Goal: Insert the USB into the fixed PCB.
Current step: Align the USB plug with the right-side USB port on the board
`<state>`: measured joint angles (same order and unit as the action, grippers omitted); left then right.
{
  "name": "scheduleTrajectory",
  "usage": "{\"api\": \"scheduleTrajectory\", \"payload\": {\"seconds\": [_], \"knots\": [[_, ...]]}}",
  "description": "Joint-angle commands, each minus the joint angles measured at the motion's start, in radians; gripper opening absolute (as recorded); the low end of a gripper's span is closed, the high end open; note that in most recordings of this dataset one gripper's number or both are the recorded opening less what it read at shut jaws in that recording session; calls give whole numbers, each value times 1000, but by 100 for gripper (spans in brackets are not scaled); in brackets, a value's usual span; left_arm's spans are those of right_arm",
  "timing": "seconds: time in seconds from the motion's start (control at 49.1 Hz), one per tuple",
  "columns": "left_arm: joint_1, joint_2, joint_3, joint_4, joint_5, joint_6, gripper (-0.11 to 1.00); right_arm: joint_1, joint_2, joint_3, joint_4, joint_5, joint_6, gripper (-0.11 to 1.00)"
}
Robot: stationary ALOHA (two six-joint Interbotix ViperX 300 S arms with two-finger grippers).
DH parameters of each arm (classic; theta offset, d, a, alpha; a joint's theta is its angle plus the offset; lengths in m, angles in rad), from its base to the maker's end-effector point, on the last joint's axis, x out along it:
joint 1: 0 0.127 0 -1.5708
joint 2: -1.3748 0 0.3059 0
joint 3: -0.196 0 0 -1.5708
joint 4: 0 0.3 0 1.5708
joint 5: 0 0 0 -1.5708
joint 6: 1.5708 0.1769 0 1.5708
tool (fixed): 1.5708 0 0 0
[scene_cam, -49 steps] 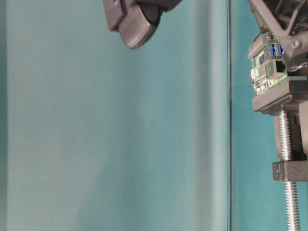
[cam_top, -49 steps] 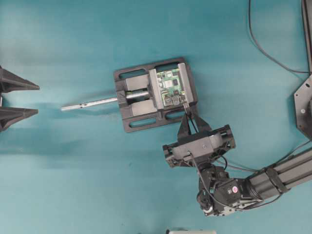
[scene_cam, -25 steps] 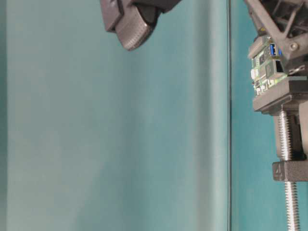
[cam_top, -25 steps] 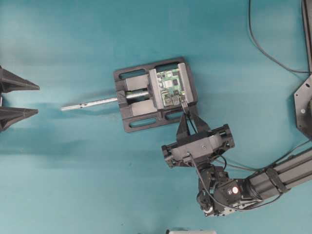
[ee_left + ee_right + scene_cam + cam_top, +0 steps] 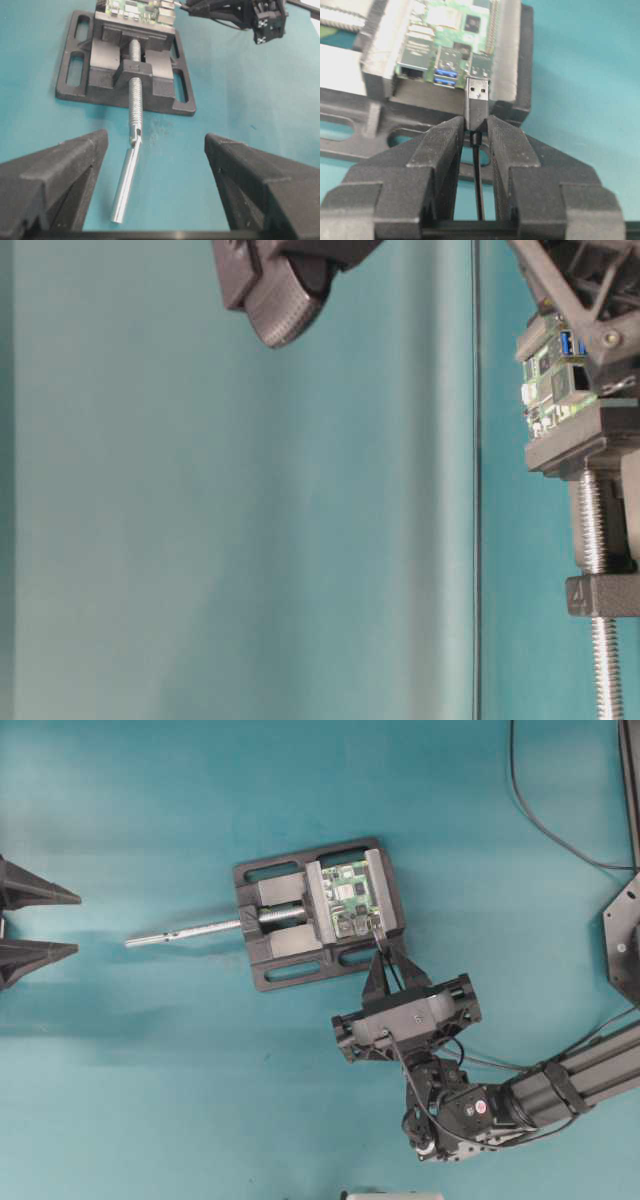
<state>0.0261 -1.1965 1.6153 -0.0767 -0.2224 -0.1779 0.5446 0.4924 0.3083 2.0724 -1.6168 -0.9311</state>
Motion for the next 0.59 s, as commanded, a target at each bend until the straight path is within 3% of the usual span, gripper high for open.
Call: {"api": "scheduleTrajectory", "payload": {"seconds": [0.0,0.57], "knots": [[0,17,-12,3,-5,-11,95,-2,-46,-8,0,-3,-5,21],[0,17,-12,5,-5,-11,95,-14,-46,-14,-3,3,-31,21]]}}
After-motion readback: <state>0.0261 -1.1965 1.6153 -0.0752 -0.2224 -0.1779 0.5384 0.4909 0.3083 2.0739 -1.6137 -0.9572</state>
